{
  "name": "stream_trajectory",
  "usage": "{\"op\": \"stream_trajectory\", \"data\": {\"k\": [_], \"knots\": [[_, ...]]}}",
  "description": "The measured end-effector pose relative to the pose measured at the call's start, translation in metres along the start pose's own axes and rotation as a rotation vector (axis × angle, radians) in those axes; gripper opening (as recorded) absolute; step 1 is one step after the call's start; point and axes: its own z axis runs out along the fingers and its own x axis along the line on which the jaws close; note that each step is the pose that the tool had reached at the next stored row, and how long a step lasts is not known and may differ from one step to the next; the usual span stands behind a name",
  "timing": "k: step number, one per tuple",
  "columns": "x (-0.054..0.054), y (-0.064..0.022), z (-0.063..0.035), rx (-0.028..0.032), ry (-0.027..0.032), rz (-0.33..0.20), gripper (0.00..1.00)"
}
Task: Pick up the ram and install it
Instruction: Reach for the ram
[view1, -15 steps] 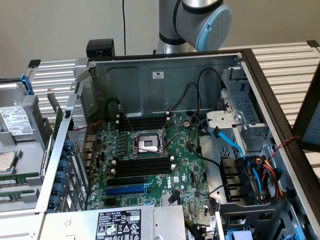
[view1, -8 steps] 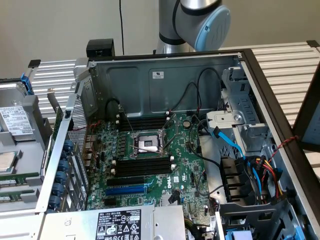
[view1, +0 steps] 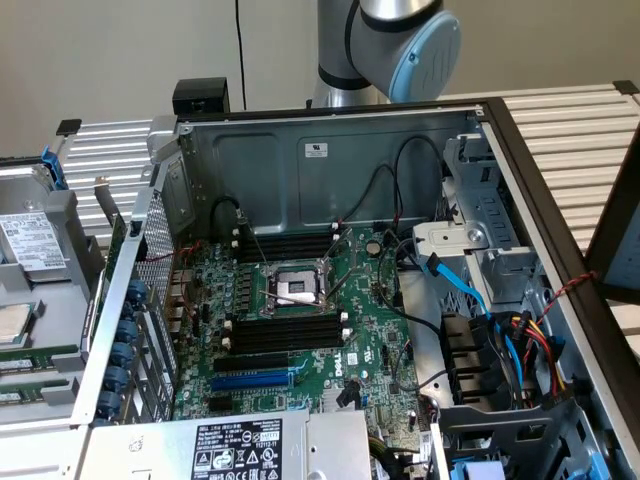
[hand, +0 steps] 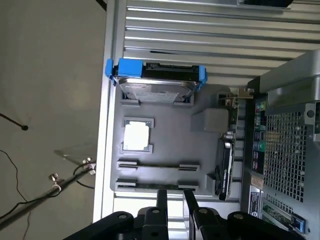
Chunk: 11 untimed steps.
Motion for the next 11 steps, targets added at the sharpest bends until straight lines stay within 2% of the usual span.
{"op": "stream_trajectory", "data": {"k": [11], "knots": [[0.0, 0.0, 0.0, -0.0076, 0.0081, -0.189, 0.27]]}}
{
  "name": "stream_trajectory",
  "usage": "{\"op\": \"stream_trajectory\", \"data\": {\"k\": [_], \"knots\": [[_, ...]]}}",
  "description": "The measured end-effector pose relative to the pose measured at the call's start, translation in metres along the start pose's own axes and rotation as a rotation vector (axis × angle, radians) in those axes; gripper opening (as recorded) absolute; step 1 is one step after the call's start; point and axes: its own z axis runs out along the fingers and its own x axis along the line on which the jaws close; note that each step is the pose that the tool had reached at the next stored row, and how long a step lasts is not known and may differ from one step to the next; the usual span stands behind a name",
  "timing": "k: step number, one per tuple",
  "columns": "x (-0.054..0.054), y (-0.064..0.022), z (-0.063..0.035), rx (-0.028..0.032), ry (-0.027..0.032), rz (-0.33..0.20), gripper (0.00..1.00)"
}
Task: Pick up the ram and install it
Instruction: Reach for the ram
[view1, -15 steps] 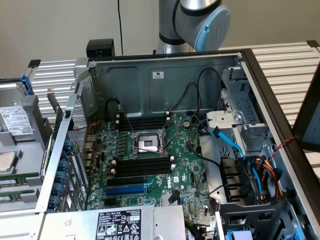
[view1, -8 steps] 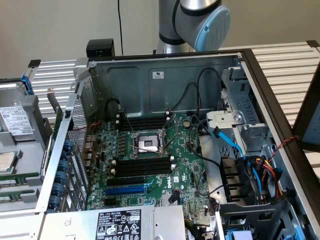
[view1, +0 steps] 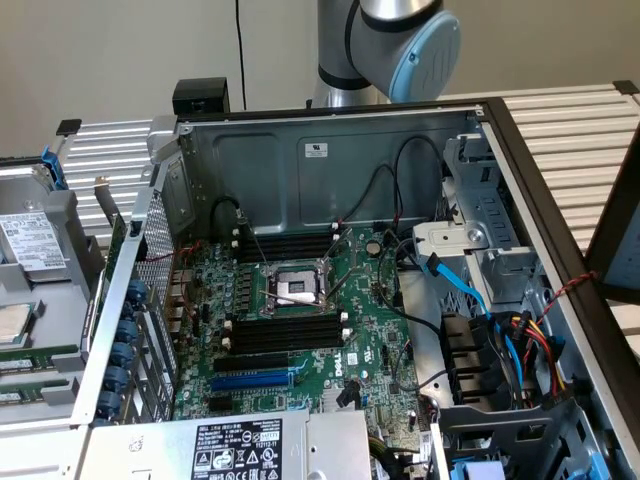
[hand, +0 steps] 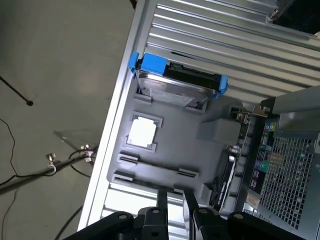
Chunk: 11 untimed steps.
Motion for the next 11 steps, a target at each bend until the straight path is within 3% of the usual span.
{"op": "stream_trajectory", "data": {"k": [11], "knots": [[0.0, 0.0, 0.0, -0.0084, 0.0099, -0.197, 0.27]]}}
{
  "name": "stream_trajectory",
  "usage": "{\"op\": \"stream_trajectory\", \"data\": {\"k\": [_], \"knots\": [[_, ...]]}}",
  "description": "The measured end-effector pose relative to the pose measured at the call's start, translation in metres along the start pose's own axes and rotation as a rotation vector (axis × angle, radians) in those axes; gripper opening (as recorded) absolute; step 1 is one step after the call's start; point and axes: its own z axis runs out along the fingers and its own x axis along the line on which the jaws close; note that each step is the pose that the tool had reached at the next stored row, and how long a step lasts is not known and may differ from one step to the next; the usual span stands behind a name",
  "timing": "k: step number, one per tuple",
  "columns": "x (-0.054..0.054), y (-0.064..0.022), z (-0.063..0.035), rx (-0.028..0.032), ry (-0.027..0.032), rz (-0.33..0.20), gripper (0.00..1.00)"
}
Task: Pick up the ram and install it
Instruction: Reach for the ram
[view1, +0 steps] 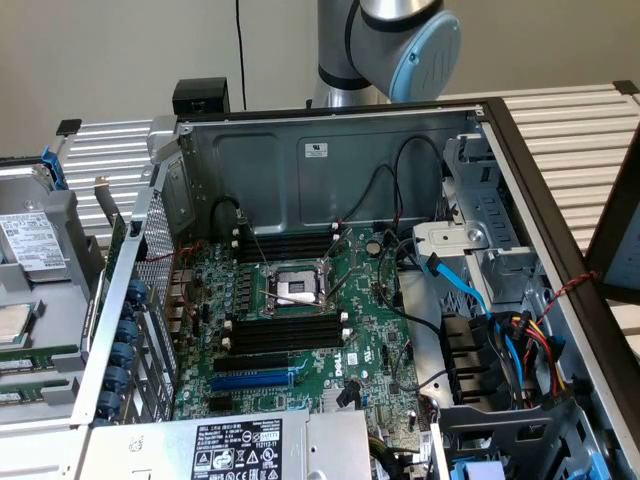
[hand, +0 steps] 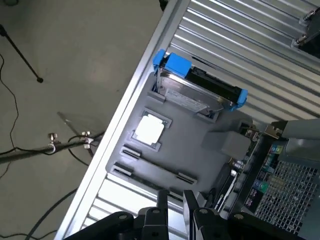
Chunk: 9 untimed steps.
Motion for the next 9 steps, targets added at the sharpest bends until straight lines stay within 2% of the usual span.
{"op": "stream_trajectory", "data": {"k": [9], "knots": [[0.0, 0.0, 0.0, -0.007, 0.0082, -0.164, 0.27]]}}
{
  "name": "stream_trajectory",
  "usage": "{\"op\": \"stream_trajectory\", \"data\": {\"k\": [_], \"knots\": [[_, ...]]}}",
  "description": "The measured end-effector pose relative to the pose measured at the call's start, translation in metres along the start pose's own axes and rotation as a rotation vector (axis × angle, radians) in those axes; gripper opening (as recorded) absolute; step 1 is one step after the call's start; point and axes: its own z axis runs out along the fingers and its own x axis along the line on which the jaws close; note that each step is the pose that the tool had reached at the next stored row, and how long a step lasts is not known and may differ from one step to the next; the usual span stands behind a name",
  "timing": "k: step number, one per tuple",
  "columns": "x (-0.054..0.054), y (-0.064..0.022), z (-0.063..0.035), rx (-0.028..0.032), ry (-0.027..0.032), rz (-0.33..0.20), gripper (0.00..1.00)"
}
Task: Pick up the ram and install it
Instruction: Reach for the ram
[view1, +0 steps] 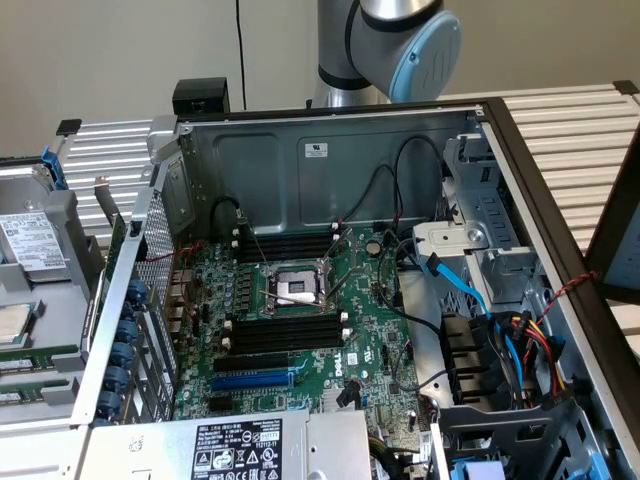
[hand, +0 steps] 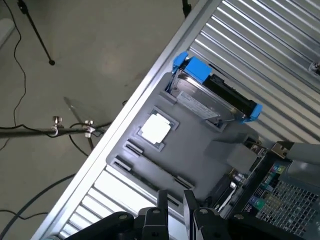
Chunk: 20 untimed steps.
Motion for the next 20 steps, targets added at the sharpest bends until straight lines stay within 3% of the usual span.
{"op": "stream_trajectory", "data": {"k": [20], "knots": [[0.0, 0.0, 0.0, -0.0155, 0.0185, -0.363, 0.27]]}}
